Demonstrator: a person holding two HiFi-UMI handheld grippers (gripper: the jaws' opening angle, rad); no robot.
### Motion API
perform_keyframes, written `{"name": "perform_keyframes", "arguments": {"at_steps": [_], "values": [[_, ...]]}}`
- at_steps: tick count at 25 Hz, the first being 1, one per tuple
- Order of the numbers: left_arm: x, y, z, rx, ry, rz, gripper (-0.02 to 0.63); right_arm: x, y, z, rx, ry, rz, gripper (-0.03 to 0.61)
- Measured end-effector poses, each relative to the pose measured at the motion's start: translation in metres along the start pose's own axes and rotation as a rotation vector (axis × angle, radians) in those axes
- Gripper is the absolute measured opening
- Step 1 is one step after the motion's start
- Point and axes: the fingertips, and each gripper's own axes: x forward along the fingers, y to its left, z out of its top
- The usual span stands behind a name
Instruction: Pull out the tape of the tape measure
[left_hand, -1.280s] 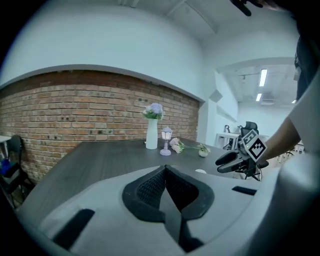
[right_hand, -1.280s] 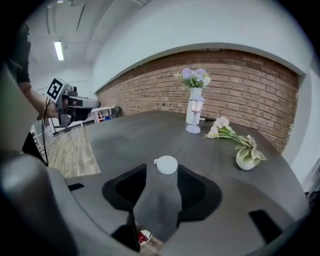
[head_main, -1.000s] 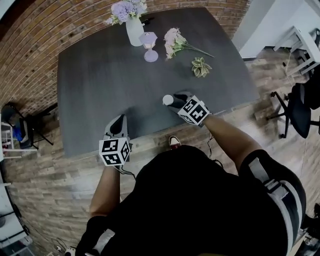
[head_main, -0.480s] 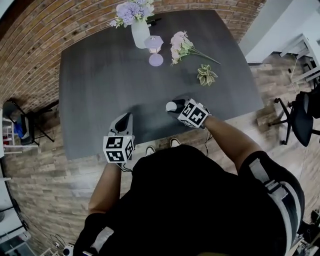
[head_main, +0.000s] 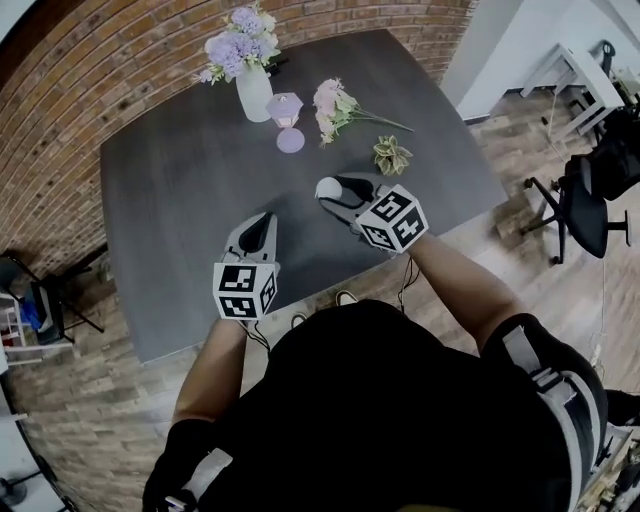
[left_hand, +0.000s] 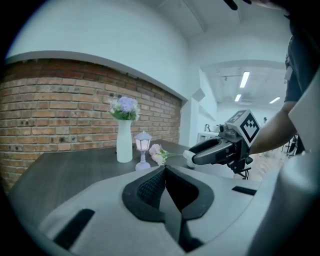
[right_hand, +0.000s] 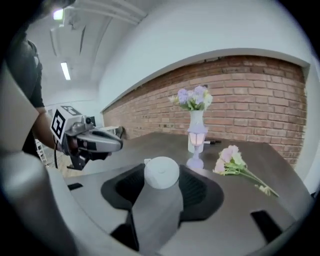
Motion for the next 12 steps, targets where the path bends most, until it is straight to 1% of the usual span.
{"name": "perform_keyframes", "arguments": {"at_steps": [2,4,7,9,12], "values": [[0.003,-0.008,0.023,0.055,-0.056,-0.023,0.008,-0.01,0.005,0.026,0.012,-0.059,-0.018,0.213],[0.004,-0.016,0.043,0.127,-0.1,-0.045,0.009,-0.018,0.012,0.047,0.016,-0.103,-0.03,0.212],[0.005,-0.025,0.064,0.229,-0.139,-0.081,0.009,-0.023,0.022,0.07,0.003,-0.134,-0.038,0.213],[0.005,-0.029,0.073,0.269,-0.159,-0.094,0.009,-0.025,0.031,0.079,-0.008,-0.142,-0.031,0.213],[0.004,-0.032,0.08,0.3,-0.175,-0.113,0.011,-0.027,0.039,0.088,-0.032,-0.146,-0.029,0.213]]}}
